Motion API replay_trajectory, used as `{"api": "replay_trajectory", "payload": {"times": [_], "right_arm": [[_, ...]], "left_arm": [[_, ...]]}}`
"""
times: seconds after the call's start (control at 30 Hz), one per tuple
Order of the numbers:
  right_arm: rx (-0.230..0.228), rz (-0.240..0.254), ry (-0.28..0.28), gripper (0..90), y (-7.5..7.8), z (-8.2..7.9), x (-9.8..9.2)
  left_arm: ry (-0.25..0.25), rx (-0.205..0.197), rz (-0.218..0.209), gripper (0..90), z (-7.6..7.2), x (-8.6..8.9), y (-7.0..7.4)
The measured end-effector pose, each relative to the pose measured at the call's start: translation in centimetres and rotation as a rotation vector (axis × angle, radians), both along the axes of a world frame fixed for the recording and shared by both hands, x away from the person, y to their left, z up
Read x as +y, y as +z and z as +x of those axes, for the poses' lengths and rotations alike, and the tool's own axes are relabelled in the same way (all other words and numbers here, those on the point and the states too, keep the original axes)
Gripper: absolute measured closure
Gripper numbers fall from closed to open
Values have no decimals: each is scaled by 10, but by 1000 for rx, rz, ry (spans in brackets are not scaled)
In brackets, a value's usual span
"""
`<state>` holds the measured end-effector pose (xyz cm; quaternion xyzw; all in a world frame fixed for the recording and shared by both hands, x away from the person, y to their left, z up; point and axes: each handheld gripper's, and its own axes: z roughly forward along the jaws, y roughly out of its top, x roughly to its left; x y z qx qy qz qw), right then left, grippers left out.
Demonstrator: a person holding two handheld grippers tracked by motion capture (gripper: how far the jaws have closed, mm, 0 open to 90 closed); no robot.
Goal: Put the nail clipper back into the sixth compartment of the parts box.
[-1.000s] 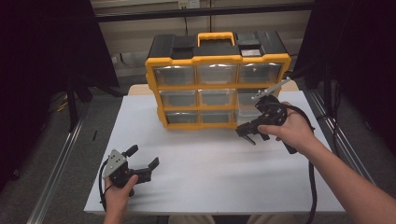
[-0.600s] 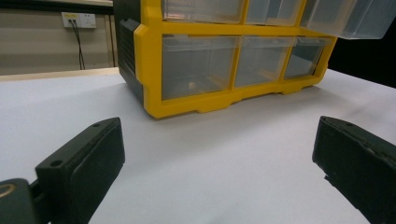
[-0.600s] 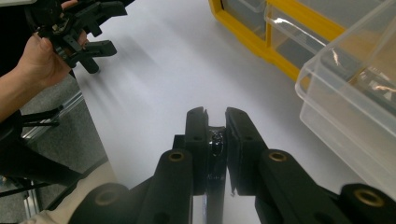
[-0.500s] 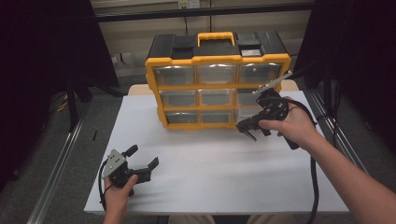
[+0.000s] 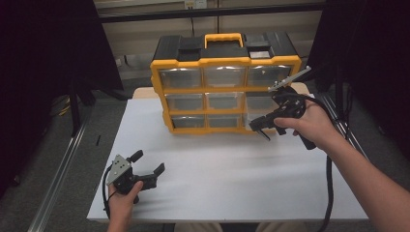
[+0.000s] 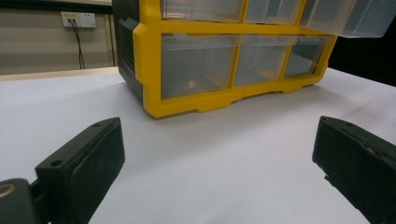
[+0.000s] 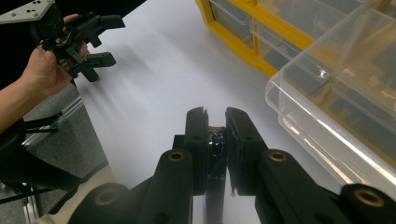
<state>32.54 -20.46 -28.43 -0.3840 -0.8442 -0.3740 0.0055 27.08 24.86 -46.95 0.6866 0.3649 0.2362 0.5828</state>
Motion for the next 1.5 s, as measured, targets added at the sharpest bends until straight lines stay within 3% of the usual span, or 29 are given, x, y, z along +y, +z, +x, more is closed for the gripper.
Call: {"api": "replay_trajectory", "payload": {"times": [1.3,1.43,1.47,1.5], "right_arm": [[-22,-28,-43,799,37,20,-12],[-23,-31,-55,798,39,23,-13],[-29,-34,-51,798,40,25,-14],[-30,-32,-51,799,40,25,-14]], "left_arm": [[4,2,12,24,0,1,0],[-2,0,9,24,1,2,0],[4,1,-9,24,1,0,0],[5,1,7,24,0,1,0]]}}
